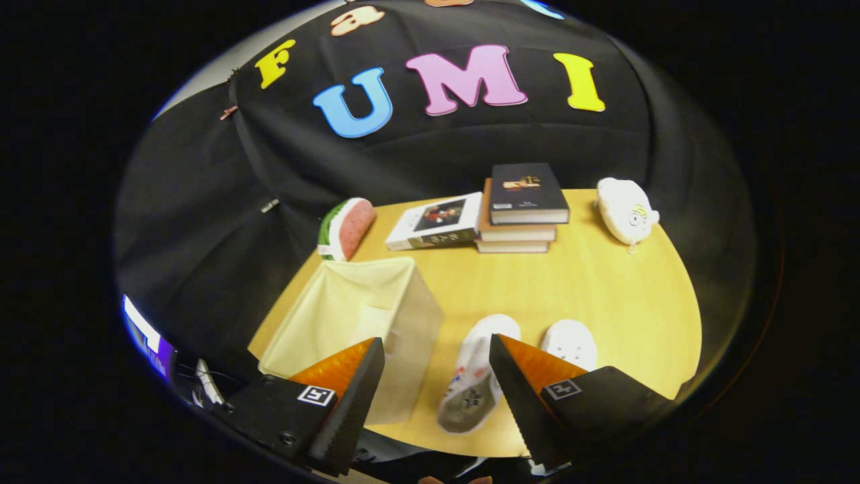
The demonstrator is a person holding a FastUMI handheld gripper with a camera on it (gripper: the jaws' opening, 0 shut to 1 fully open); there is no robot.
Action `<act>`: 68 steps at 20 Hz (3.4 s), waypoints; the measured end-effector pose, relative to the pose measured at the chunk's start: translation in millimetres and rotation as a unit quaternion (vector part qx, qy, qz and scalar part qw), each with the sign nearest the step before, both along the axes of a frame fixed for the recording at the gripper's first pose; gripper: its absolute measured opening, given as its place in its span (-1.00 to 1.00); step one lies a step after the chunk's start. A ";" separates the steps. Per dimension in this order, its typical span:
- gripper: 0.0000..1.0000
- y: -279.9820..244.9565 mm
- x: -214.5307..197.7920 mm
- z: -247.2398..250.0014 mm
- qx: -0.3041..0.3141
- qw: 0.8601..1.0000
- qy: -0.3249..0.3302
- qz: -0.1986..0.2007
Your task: Open the storage box then place both shoes into the box .Put the left shoe in first, then the right shoe, with the right side of both shoes facing outward in a uniform manner.
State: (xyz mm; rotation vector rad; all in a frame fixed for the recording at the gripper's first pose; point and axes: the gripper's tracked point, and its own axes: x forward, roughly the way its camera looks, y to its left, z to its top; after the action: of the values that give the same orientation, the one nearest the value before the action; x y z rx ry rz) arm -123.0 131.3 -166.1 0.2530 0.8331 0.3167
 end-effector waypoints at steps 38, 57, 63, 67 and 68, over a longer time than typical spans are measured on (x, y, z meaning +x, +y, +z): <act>-0.89 -19.0 16.2 -101.6 -0.026 0.985 0.129 -0.111; -0.89 147.3 32.2 11.6 0.065 0.965 0.228 -0.113; -0.90 189.2 17.6 -31.9 0.045 0.945 0.287 -0.150; -0.89 196.5 23.3 -44.9 0.041 0.940 0.287 -0.179; -0.90 196.1 26.4 -46.0 0.041 0.941 0.280 -0.184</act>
State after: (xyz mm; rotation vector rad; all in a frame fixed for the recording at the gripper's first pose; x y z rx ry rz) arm -96.6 327.4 -212.1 0.5855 1.3106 -0.0833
